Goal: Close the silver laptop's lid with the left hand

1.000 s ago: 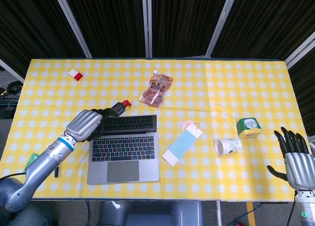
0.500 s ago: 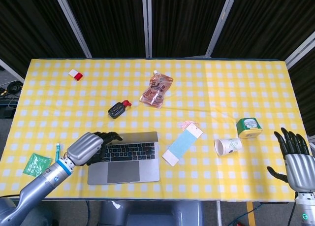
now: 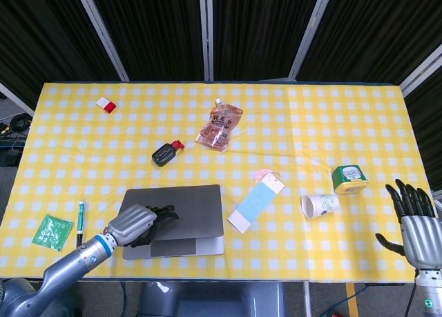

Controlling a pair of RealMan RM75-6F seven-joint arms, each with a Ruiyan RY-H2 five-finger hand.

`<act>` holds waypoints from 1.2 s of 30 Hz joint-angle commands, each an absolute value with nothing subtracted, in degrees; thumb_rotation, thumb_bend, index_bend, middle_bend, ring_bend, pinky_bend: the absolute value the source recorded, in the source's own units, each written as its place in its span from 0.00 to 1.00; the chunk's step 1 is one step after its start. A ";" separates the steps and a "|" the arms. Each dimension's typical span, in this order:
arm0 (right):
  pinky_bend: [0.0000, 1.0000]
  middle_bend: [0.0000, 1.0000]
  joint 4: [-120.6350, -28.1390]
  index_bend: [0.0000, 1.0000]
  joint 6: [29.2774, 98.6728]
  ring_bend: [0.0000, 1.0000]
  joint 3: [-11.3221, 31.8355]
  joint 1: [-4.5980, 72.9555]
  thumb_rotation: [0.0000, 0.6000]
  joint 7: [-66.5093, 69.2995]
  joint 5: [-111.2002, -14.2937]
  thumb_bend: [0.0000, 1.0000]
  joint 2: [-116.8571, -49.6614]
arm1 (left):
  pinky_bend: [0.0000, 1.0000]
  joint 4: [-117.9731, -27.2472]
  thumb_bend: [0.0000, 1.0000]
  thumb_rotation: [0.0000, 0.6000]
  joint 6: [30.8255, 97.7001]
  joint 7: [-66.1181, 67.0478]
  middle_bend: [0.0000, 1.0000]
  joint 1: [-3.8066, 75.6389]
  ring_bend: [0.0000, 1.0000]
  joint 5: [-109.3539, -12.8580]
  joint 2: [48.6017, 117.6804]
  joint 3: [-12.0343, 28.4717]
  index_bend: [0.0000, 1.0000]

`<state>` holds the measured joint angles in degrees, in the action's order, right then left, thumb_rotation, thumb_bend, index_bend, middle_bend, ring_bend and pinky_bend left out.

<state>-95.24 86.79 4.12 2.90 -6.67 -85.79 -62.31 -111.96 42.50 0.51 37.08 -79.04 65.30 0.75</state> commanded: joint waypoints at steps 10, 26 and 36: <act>0.00 0.00 -95.26 0.00 86.09 0.00 4.02 3.07 1.00 -6.03 -85.47 0.00 -62.21 | 0.34 -106.60 1.00 1.00 38.57 0.56 0.18 38.81 0.28 -75.36 71.47 -1.37 0.19; 0.00 0.00 -95.79 0.00 86.80 0.00 3.93 2.80 1.00 -4.95 -86.16 0.00 -61.55 | 0.15 -109.24 0.96 1.00 56.61 -6.87 0.07 32.35 0.14 -83.96 65.58 1.75 0.11; 0.00 0.00 -95.82 0.00 87.46 0.00 3.65 2.34 1.00 -4.13 -86.73 0.00 -60.91 | 0.00 -111.52 0.00 1.00 77.00 9.50 0.00 20.02 0.00 -81.65 60.64 0.52 0.00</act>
